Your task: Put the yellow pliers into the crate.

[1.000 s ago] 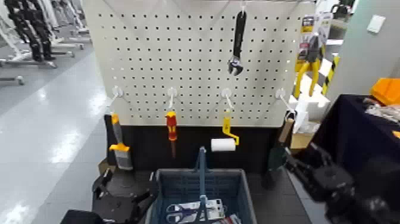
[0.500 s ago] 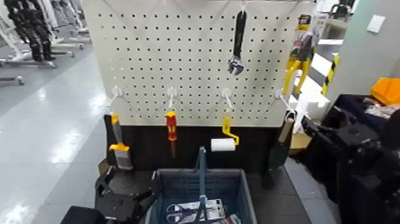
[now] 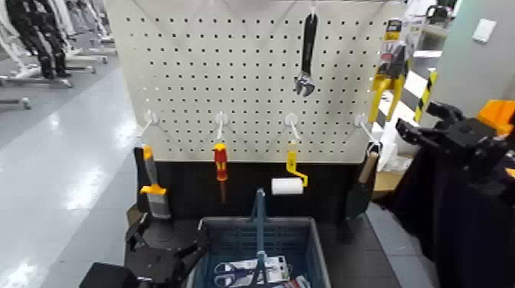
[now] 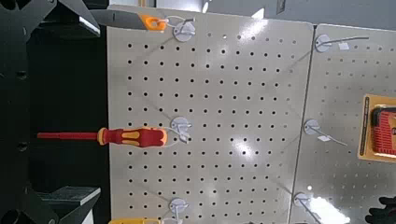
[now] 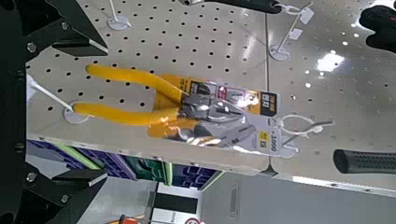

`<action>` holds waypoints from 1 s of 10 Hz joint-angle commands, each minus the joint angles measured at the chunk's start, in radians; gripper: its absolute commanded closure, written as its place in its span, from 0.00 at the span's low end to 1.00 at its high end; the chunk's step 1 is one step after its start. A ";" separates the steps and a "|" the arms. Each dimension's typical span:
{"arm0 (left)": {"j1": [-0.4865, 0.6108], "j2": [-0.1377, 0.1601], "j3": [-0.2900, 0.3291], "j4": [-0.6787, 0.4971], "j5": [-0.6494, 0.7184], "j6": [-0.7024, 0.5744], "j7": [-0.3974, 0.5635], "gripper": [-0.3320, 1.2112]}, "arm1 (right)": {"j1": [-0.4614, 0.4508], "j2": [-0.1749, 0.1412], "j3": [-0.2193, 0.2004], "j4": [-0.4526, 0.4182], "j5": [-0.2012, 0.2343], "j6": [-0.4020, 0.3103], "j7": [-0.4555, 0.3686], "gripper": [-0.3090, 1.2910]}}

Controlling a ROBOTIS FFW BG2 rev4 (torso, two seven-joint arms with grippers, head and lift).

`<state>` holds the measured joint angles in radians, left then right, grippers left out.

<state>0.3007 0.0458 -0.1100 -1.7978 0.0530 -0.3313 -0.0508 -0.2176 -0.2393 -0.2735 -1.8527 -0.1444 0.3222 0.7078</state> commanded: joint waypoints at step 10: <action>-0.006 -0.018 0.000 0.000 -0.005 -0.002 -0.018 0.29 | -0.319 -0.161 0.128 0.285 -0.141 -0.002 0.159 0.43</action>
<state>0.2946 0.0292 -0.1107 -1.7978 0.0492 -0.3330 -0.0691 -0.5194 -0.3947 -0.1566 -1.5813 -0.2813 0.3168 0.8669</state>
